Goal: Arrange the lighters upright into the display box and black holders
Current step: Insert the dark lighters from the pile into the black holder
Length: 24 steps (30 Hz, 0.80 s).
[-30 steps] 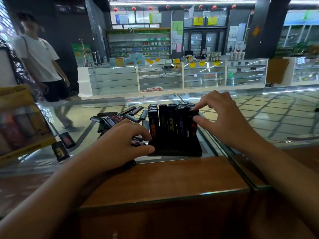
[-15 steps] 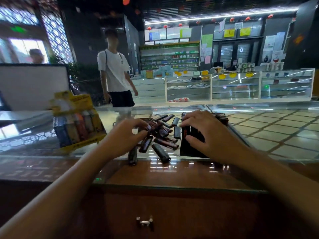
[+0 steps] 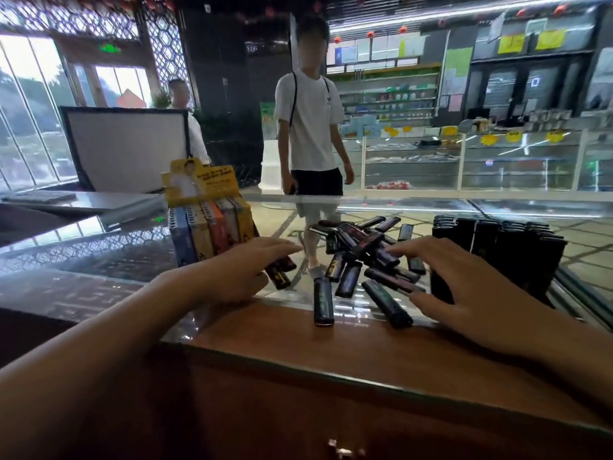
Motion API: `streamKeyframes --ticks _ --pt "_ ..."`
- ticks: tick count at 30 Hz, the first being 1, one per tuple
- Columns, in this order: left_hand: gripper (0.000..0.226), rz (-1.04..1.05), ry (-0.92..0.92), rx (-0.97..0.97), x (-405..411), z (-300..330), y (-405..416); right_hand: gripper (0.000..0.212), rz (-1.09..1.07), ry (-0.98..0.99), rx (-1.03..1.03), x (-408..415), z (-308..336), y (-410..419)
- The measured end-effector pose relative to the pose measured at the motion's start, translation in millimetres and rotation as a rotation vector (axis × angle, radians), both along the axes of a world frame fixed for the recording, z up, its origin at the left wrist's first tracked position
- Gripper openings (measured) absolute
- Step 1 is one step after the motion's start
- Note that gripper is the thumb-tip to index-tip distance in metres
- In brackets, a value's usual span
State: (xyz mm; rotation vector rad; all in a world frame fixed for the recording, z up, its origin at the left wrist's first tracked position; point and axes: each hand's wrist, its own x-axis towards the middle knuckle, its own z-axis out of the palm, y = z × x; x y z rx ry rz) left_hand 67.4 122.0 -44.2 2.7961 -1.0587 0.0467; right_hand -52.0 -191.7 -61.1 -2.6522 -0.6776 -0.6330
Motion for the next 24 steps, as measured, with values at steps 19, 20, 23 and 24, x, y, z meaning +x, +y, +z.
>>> streamKeyframes --ticks 19,20,23,24 --pt "0.047 -0.267 -0.199 0.120 -6 4 -25 0.031 -0.094 -0.215 0.178 -5 8 -1" --pt "0.046 -0.285 -0.179 0.075 -11 5 -25 0.031 -0.096 -0.214 0.179 -5 7 -1" --pt "0.047 -0.369 -0.160 0.039 -27 5 -34 0.029 -0.091 -0.213 0.155 -2 5 -3" --pt "0.048 -0.387 -0.168 0.058 -28 3 -38 0.031 -0.091 -0.219 0.147 -1 4 -4"
